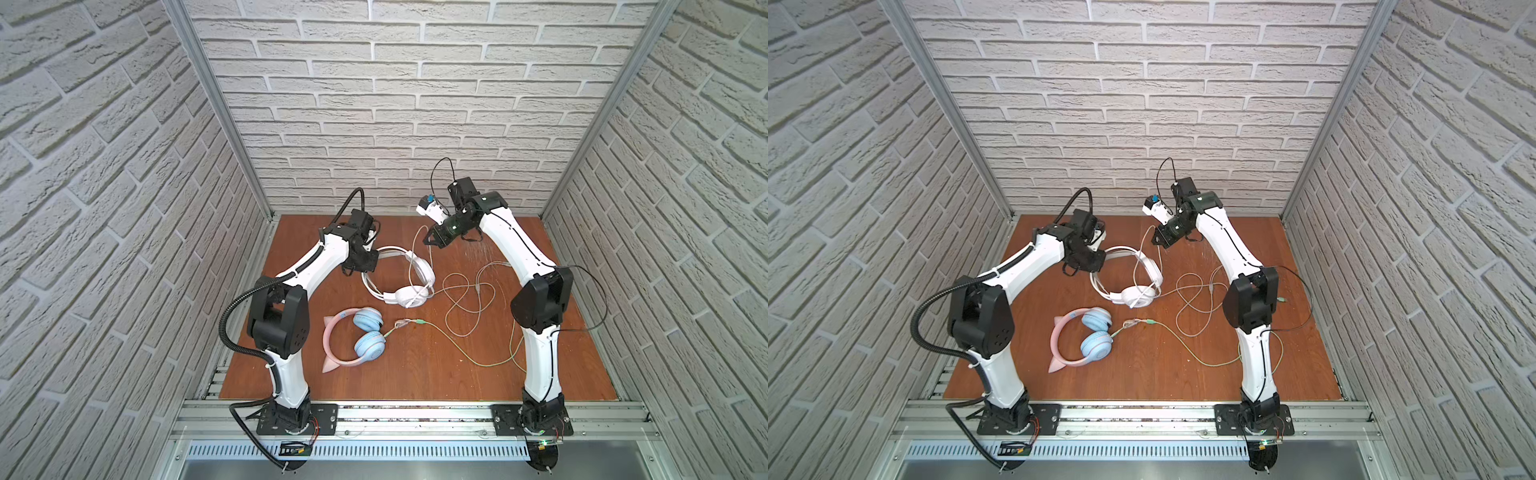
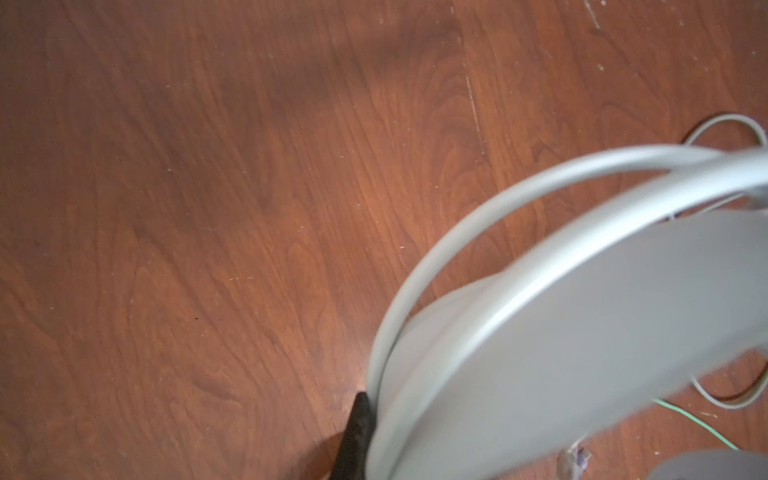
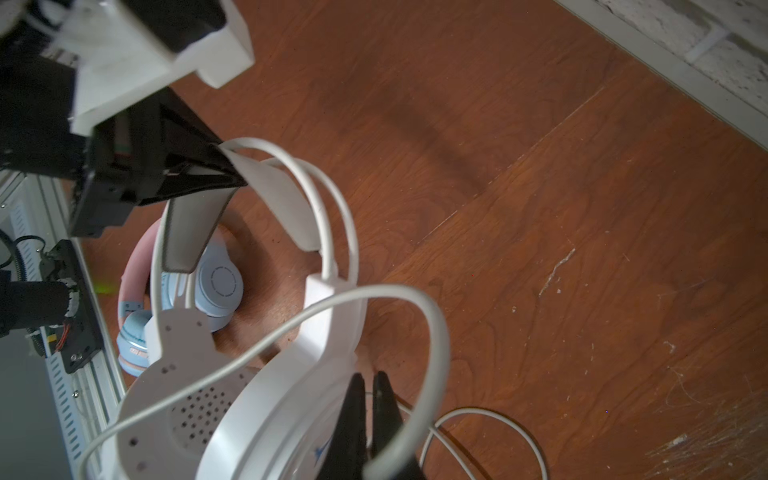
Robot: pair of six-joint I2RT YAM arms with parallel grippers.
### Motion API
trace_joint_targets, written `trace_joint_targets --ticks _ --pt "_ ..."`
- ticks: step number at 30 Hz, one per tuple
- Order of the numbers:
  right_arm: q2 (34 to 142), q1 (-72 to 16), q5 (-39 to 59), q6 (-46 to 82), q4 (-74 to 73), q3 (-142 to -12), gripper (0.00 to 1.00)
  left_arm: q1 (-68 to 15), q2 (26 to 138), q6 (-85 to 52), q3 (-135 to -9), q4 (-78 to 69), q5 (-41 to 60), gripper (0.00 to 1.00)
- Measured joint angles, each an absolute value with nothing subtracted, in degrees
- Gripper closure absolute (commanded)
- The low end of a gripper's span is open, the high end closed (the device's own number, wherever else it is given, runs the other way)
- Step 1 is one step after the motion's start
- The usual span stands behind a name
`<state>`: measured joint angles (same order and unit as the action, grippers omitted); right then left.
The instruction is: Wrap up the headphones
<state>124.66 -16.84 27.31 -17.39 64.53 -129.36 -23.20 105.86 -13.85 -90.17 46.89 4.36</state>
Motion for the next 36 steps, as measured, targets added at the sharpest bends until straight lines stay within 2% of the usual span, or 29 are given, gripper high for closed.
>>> trace_joint_targets --ticks 7,14,28,30,36 --pt "129.6 -15.5 24.0 -12.3 62.9 -129.9 0.95 -23.7 105.4 -12.1 -90.1 46.7 6.7 1.00" --pt "131.1 -13.6 25.4 -9.1 61.4 -128.9 0.93 -23.7 104.2 -12.1 -89.8 45.5 9.7 1.00" --pt "129.3 -13.7 33.6 -1.7 46.5 -109.3 0.76 -18.2 99.9 -17.0 -83.7 38.4 18.3 1.00" --pt "128.2 -13.8 34.6 -0.1 44.2 -106.1 0.69 -17.7 99.9 -18.1 -83.2 37.5 18.8 1.00" --pt "125.7 -13.8 36.2 2.4 39.0 -99.2 0.61 -16.7 99.8 -21.0 -81.7 35.2 20.1 1.00"
